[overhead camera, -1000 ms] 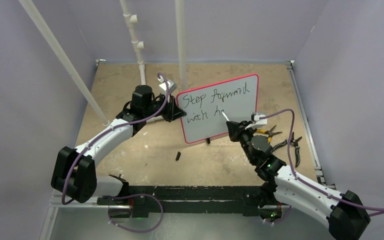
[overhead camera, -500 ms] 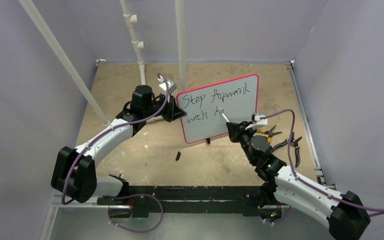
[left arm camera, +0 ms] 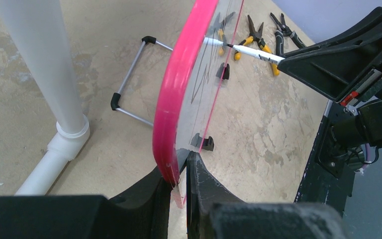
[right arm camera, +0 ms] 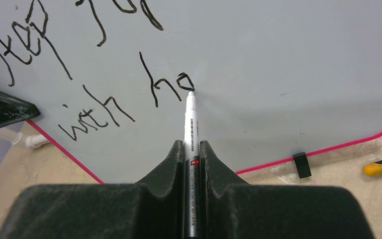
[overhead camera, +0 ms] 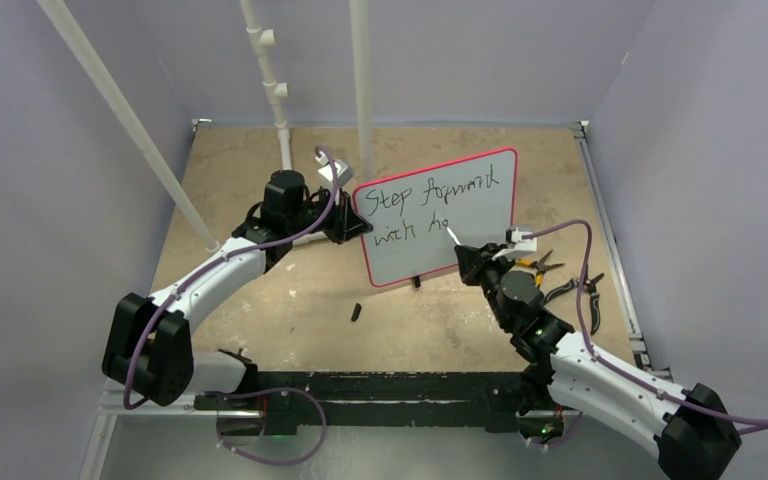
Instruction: Write a sentence on the whiteboard
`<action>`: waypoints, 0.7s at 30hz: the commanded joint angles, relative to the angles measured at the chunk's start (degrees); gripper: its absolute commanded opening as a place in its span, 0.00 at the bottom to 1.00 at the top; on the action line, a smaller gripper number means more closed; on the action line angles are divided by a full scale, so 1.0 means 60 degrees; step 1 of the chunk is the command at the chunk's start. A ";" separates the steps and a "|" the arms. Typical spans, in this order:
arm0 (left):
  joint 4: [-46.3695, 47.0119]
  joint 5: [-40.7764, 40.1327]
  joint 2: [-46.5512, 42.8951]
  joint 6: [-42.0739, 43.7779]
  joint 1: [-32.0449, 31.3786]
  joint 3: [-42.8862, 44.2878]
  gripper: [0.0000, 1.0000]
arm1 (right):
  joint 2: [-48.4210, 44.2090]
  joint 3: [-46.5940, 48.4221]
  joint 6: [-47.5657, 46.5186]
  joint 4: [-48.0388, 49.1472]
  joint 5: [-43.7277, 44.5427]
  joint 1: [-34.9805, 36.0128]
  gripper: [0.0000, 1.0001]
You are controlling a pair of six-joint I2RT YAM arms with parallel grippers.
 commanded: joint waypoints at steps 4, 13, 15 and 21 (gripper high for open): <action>-0.0677 -0.0370 0.0128 0.0061 -0.0126 -0.0049 0.00 | -0.0486 0.0062 0.0038 -0.0415 0.0582 0.0002 0.00; -0.0695 -0.0388 0.0128 0.0083 -0.0126 -0.0048 0.00 | -0.0726 0.0176 -0.0362 0.0090 0.0364 0.0002 0.00; -0.0691 -0.0376 0.0128 0.0083 -0.0126 -0.0044 0.00 | -0.0525 0.0256 -0.0444 0.0187 0.0331 0.0002 0.00; -0.0688 -0.0376 0.0128 0.0098 -0.0126 -0.0038 0.00 | -0.0197 0.0376 -0.0730 0.0716 0.0446 -0.0003 0.00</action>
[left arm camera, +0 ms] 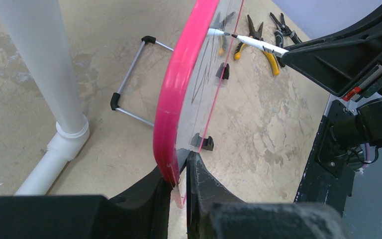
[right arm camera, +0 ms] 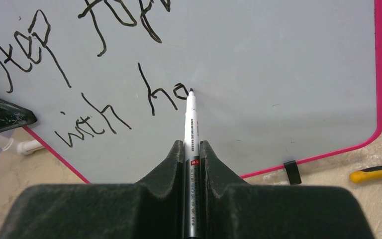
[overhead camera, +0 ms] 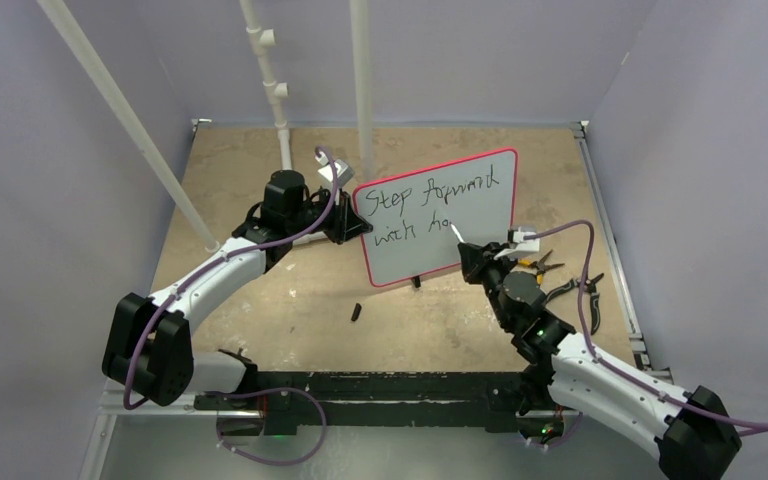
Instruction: Write a sentence on the whiteboard
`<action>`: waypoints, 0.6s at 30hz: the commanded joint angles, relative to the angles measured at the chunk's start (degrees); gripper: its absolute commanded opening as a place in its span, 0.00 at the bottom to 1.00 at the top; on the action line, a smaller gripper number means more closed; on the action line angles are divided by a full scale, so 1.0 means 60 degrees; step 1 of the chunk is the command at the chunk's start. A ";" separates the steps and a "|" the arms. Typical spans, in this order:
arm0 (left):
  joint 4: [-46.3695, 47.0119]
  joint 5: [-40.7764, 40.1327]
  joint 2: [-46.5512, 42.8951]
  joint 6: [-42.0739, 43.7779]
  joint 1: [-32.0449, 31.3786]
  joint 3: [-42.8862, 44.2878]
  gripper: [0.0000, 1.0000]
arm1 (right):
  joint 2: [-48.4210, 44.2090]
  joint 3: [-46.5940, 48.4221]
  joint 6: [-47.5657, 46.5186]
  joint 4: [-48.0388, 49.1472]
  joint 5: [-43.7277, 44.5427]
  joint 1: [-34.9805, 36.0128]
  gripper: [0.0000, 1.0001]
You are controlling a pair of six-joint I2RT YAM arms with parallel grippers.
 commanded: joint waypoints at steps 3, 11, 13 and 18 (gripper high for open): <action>-0.0681 -0.0378 0.0128 0.0098 -0.0126 -0.0047 0.00 | 0.0039 0.0392 -0.0372 0.0812 0.0194 0.0005 0.00; -0.0695 -0.0388 0.0128 0.0087 -0.0126 -0.0056 0.00 | -0.0118 0.0304 -0.0545 0.0787 0.0291 0.0006 0.00; -0.0695 -0.0389 0.0128 0.0098 -0.0119 -0.0049 0.00 | 0.0014 0.0317 -0.0584 0.0839 0.0291 0.0002 0.00; -0.0688 -0.0387 0.0128 0.0098 -0.0126 -0.0042 0.00 | 0.0191 0.0245 -0.0610 0.1031 0.0342 0.0005 0.00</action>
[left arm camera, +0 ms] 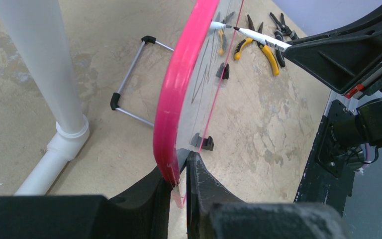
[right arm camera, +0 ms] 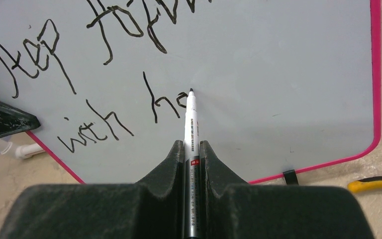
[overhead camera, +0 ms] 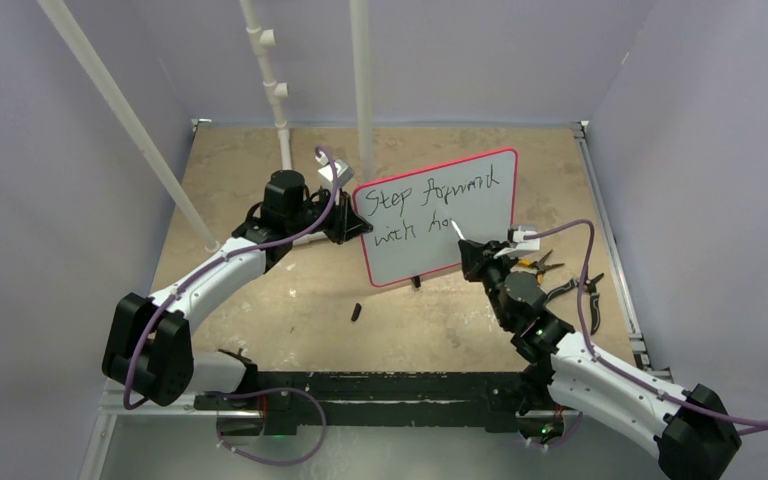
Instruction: Write a sentence on the whiteboard
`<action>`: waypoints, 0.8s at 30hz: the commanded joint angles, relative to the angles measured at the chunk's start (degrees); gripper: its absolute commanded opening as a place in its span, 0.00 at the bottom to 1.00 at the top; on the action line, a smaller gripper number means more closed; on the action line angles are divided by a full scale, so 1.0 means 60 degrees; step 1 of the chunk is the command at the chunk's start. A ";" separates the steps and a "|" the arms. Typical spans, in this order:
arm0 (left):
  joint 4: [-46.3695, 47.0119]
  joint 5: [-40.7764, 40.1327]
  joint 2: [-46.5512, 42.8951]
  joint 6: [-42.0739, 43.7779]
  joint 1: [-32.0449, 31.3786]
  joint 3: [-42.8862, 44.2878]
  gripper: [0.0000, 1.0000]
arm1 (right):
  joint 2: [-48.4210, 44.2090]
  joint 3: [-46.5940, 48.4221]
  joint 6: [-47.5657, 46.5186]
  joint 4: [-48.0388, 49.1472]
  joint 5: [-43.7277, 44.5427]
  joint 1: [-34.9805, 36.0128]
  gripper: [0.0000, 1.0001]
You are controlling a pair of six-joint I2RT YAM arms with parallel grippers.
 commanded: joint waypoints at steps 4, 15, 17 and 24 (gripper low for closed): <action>-0.0683 -0.0374 0.0128 0.0087 -0.0126 -0.0049 0.00 | 0.0095 0.0198 -0.0216 0.0530 0.0320 0.0006 0.00; -0.0696 -0.0352 0.0099 0.0083 -0.0126 -0.0048 0.00 | 0.0026 0.0066 0.0261 -0.0145 0.0248 0.0005 0.00; -0.0693 -0.0350 0.0099 0.0083 -0.0125 -0.0041 0.00 | 0.0030 0.0066 0.0340 -0.0229 0.0247 0.0006 0.00; -0.0673 -0.0343 0.0084 0.0061 -0.0126 -0.0049 0.00 | 0.0056 0.0208 0.0734 -0.0846 0.0321 0.0006 0.00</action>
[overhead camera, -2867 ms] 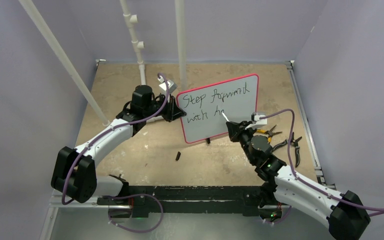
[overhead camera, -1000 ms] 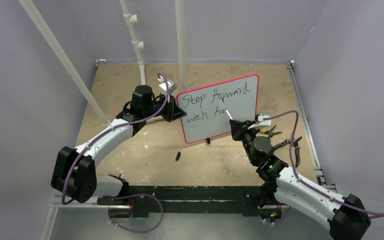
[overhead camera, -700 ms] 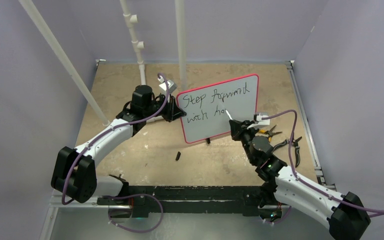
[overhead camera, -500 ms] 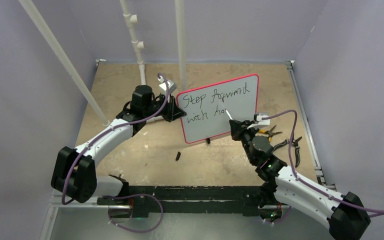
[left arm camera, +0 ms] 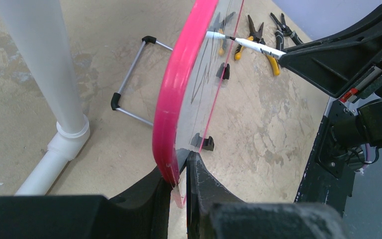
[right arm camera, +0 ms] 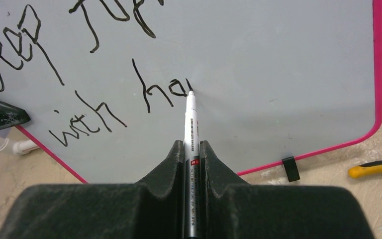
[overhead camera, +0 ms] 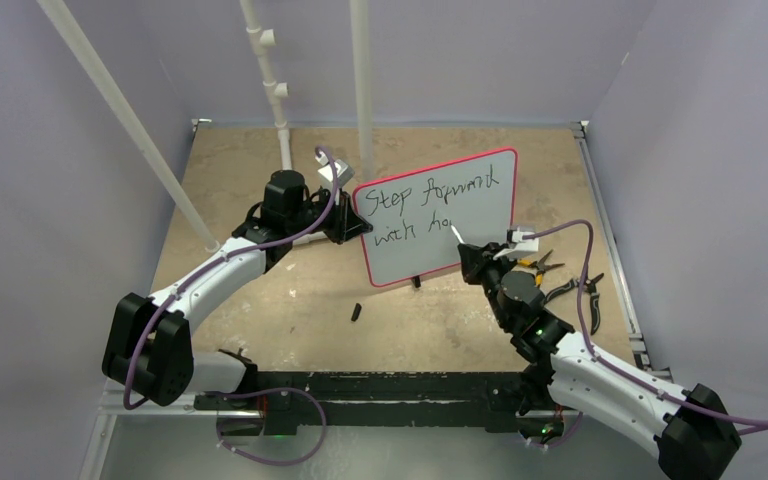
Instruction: Write a sentence on the whiteboard
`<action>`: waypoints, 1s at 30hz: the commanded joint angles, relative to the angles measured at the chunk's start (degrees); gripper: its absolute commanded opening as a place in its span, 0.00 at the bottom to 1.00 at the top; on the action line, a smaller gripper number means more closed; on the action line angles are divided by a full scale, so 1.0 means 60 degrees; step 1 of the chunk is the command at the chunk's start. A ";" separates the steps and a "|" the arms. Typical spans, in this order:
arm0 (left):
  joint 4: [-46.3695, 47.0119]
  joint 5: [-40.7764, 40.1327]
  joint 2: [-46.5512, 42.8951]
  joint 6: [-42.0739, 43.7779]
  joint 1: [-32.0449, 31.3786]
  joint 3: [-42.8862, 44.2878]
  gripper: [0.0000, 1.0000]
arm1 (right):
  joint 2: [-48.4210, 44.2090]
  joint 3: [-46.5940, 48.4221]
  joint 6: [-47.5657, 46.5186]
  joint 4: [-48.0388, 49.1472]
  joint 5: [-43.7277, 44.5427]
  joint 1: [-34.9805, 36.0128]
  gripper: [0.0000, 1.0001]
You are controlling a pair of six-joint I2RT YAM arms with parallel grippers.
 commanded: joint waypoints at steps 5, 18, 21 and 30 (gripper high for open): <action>-0.0666 -0.0308 0.0069 0.0054 -0.0126 -0.0062 0.00 | 0.0099 0.0263 0.0647 -0.0773 0.0327 0.0002 0.00; -0.0619 -0.0268 -0.0011 0.0010 -0.0126 -0.0070 0.00 | 0.0574 0.0675 0.1242 -0.1598 0.0089 0.0005 0.00; -0.0613 -0.0258 -0.0017 -0.0003 -0.0126 -0.0071 0.00 | 0.0285 0.0703 0.1248 -0.1731 0.0039 0.0006 0.00; -0.0612 -0.0297 -0.0018 0.0001 -0.0126 -0.0087 0.00 | -0.0482 0.0795 0.0706 -0.1317 -0.0048 -0.0002 0.00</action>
